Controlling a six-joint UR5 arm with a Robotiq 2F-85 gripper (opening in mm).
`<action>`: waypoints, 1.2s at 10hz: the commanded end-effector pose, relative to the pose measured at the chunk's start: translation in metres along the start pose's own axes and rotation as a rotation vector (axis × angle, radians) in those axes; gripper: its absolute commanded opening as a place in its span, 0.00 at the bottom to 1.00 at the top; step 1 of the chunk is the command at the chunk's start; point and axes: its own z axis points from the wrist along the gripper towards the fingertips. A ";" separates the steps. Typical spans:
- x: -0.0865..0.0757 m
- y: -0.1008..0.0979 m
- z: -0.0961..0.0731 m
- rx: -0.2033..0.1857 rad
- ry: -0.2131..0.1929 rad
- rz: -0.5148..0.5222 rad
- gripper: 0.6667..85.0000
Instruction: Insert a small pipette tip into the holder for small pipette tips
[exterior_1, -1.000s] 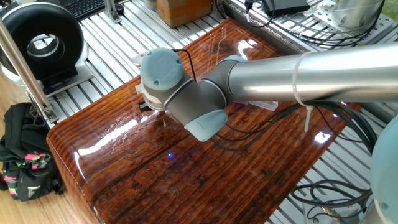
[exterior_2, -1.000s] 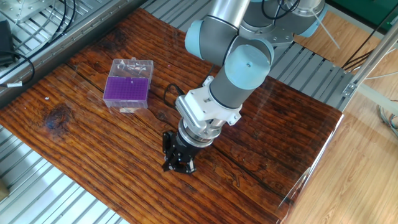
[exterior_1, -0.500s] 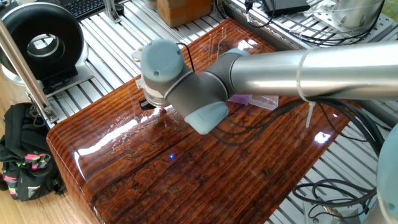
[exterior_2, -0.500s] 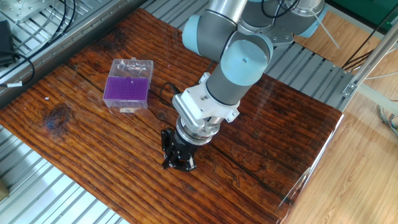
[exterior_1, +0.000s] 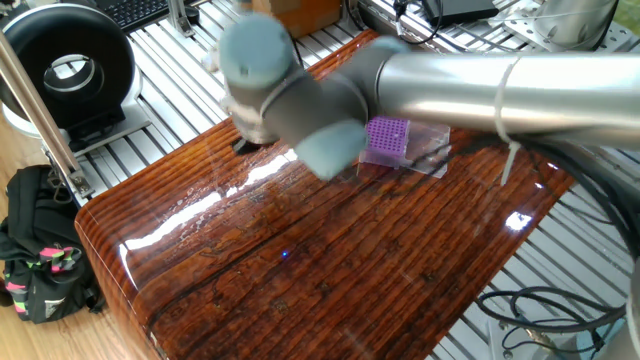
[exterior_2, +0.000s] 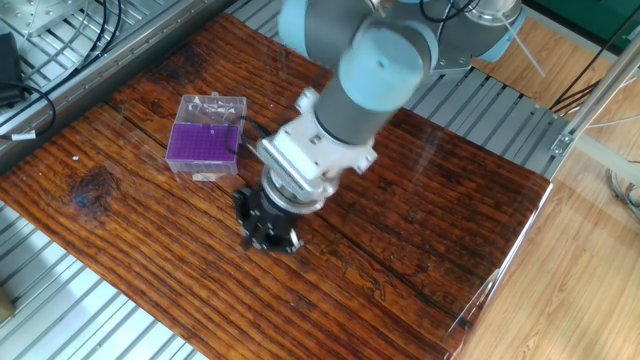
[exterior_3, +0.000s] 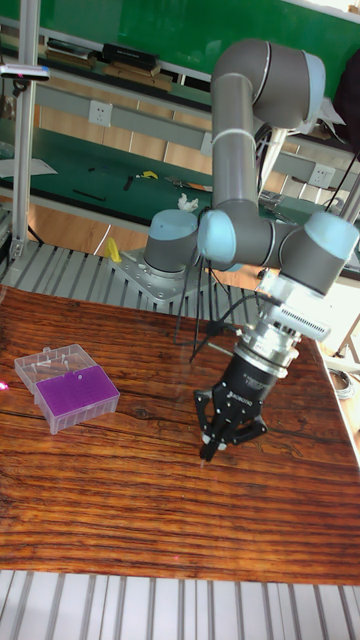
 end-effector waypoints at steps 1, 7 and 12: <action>-0.009 -0.046 -0.023 0.022 0.051 -0.284 0.00; 0.031 -0.109 -0.024 0.055 0.280 -0.834 0.00; 0.014 -0.165 -0.023 0.197 0.333 -1.222 0.00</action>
